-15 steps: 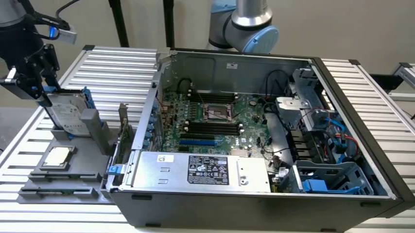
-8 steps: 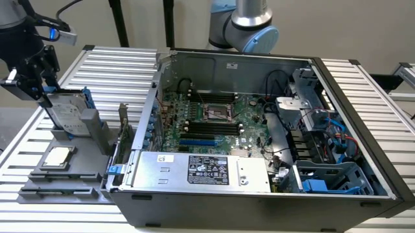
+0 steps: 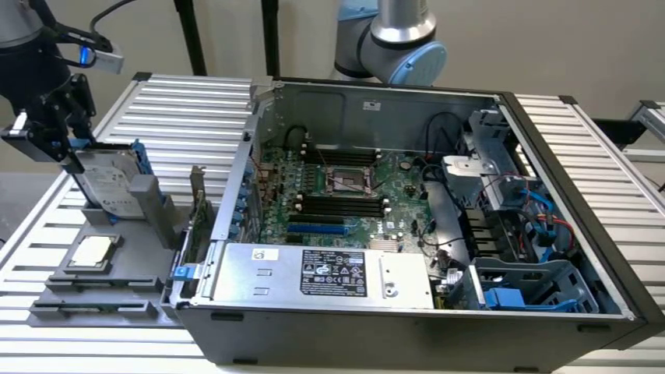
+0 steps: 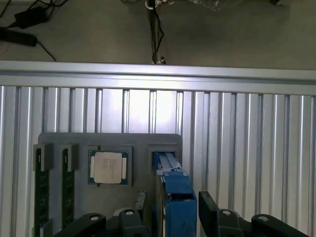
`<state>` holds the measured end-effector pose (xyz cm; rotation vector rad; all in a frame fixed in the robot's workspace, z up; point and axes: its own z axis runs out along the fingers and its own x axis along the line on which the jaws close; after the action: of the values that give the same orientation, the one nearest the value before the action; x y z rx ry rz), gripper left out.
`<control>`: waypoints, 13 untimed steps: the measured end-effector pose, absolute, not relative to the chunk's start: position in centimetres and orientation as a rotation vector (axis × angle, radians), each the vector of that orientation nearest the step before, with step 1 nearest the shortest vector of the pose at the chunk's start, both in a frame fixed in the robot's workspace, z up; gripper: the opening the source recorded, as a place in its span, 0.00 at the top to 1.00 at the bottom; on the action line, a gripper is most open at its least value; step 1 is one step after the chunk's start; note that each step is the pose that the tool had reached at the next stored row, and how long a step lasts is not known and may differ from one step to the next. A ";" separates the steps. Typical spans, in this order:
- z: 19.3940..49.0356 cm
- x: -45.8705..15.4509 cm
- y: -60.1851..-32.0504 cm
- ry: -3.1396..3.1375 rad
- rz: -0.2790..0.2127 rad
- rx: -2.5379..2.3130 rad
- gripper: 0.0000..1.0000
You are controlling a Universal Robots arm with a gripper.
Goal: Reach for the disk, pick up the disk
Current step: 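Pick up the disk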
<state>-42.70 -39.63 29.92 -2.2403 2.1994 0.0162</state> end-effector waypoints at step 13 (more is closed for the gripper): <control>29.9 -42.7 -39.6 2.200 0.017 -2.241 0.64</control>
<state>-42.72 -39.64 29.90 -2.2407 2.1998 0.0168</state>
